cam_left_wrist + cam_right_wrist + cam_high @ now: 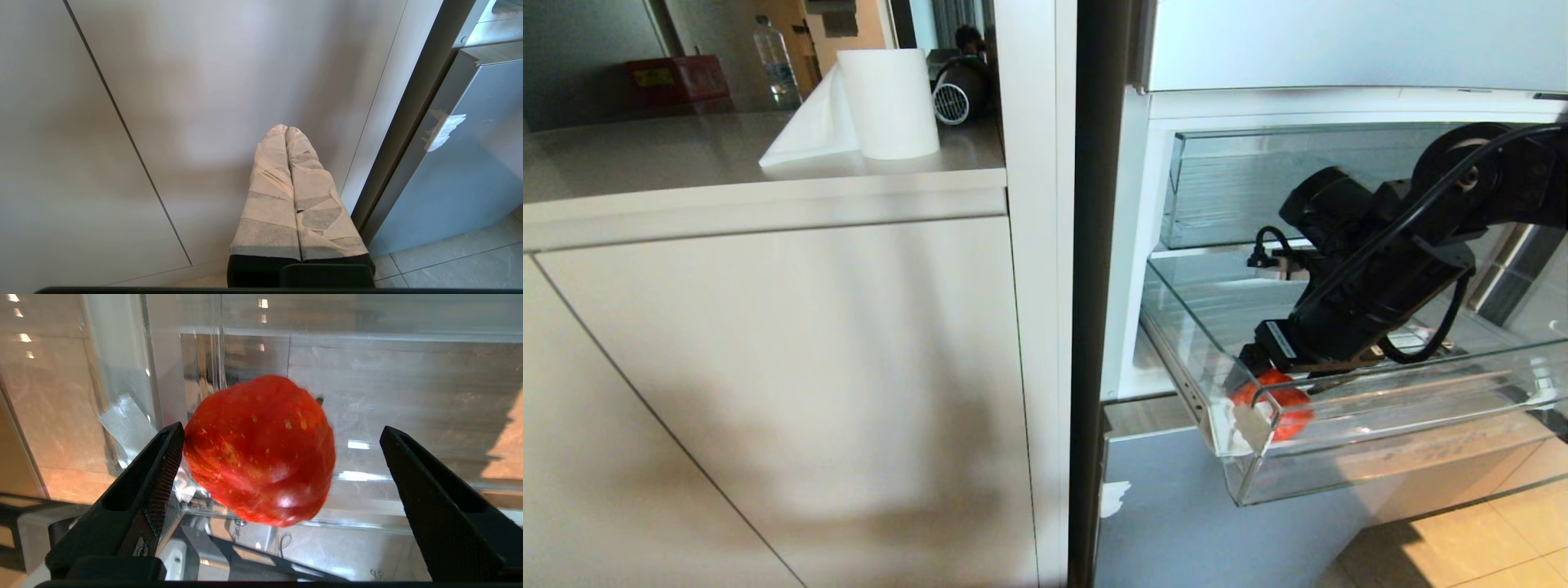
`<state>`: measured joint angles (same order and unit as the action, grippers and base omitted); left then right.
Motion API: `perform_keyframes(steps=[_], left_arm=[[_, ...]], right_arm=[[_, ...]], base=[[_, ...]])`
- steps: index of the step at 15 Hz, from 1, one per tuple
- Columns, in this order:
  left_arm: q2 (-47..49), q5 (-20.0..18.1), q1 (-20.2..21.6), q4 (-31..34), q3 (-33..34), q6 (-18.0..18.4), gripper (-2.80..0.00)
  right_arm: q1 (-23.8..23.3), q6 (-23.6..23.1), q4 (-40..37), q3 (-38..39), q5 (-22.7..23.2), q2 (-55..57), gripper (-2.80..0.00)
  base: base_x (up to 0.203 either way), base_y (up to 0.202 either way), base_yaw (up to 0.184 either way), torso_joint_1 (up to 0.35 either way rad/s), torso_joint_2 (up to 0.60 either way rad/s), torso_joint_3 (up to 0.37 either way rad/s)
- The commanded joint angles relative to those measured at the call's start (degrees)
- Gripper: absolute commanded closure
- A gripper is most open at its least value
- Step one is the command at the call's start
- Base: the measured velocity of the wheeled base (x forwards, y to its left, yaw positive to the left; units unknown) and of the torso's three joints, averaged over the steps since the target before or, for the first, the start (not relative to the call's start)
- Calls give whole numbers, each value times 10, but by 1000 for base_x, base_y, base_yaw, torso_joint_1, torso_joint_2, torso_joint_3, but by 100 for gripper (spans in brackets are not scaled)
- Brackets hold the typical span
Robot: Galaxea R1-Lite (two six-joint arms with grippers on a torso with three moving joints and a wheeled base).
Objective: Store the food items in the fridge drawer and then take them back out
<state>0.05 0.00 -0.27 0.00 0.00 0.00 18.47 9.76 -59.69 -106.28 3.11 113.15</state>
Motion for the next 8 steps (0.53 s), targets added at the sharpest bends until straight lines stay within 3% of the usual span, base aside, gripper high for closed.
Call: perform_keyframes(steps=[1, 8], left_arm=[[0, 0, 0, 0, 0, 0, 0], [0, 0, 0, 0, 0, 0, 0]], right_arm=[[1, -4, -29, 0, 0, -2, -280], [2, -9, -52, 2, -1, -3, -280]], base=[[0, 0, 0, 0, 0, 0], [0, 0, 0, 0, 0, 0]])
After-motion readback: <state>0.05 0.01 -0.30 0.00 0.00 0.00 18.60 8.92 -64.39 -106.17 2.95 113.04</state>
